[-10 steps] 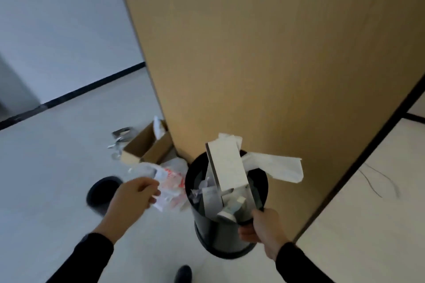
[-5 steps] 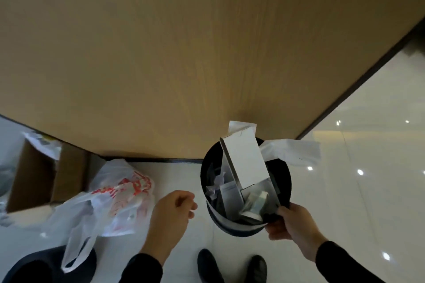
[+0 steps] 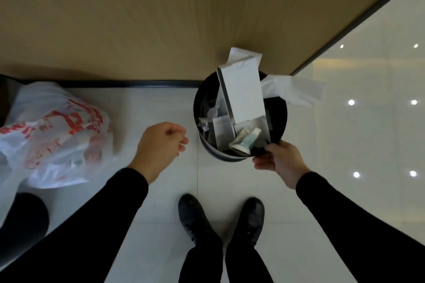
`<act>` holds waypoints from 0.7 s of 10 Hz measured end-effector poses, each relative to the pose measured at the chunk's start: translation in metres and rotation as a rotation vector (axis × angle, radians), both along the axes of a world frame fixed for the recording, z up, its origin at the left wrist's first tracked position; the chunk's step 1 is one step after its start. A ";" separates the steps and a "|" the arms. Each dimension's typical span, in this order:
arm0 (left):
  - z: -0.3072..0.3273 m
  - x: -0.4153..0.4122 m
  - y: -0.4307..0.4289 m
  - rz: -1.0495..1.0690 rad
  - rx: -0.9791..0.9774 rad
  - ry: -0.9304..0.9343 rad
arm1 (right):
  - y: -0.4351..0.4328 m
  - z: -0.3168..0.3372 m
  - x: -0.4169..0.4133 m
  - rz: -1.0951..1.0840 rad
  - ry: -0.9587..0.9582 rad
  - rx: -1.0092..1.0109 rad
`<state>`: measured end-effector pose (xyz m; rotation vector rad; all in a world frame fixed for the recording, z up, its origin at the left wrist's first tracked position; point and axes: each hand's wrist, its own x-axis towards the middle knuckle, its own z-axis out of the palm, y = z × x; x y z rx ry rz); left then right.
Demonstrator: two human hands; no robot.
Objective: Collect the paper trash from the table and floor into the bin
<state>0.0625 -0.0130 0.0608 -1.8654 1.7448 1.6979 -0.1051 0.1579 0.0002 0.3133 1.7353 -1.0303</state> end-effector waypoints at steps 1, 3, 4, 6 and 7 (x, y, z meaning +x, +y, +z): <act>-0.024 -0.003 0.003 -0.020 0.010 -0.030 | 0.001 -0.029 -0.002 0.003 -0.012 0.010; -0.045 -0.008 0.003 -0.038 0.007 -0.064 | 0.009 -0.062 -0.002 0.033 -0.009 0.050; -0.047 -0.011 0.001 -0.053 -0.012 -0.070 | 0.013 -0.071 0.000 0.043 -0.008 0.084; -0.022 -0.010 0.003 -0.100 -0.018 -0.083 | 0.011 -0.057 0.007 0.040 -0.111 0.150; 0.022 -0.009 0.018 -0.115 -0.011 -0.082 | 0.029 -0.007 0.003 -0.034 -0.107 0.136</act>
